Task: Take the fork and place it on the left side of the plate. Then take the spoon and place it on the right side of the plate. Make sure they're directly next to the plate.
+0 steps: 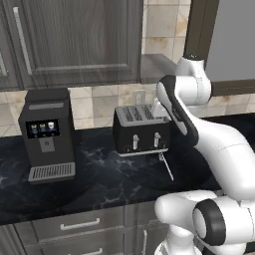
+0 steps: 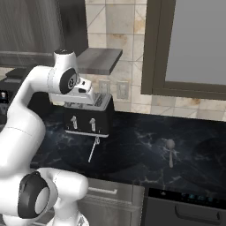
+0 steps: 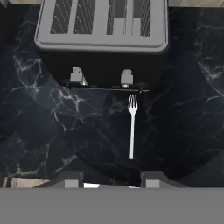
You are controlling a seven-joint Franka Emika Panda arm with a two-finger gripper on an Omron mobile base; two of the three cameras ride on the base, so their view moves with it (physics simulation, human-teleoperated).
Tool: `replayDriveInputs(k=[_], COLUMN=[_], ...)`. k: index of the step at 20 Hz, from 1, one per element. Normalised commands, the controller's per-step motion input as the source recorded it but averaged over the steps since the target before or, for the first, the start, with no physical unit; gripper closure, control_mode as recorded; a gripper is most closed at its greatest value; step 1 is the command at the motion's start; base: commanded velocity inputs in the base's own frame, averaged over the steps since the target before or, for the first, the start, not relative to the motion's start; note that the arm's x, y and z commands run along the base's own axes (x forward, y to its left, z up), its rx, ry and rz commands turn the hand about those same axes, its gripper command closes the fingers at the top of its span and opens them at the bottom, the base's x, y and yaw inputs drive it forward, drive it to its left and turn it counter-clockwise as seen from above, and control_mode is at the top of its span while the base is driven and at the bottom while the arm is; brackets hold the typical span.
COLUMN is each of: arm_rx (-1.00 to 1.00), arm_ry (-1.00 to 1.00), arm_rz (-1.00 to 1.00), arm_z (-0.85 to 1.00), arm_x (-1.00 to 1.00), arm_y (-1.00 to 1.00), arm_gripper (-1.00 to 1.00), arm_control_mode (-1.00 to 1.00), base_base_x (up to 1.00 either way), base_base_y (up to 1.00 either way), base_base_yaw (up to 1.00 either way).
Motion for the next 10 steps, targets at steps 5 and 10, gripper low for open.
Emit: replayDriveInputs(k=[5,10], arm_rx=[0.00,0.00], arm_ry=[0.00,-0.02], arm_rz=[0.00,0.00], arm_z=[-0.08,-0.19], arm_x=[-0.24,-0.47], arm_y=[0.00,-0.03], arm_gripper=[-1.00,-1.00], arm_control_mode=[-1.00,-1.00], base_base_x=[0.00,0.00], base_base_y=[0.00,0.00], base_base_yaw=[0.00,0.00])
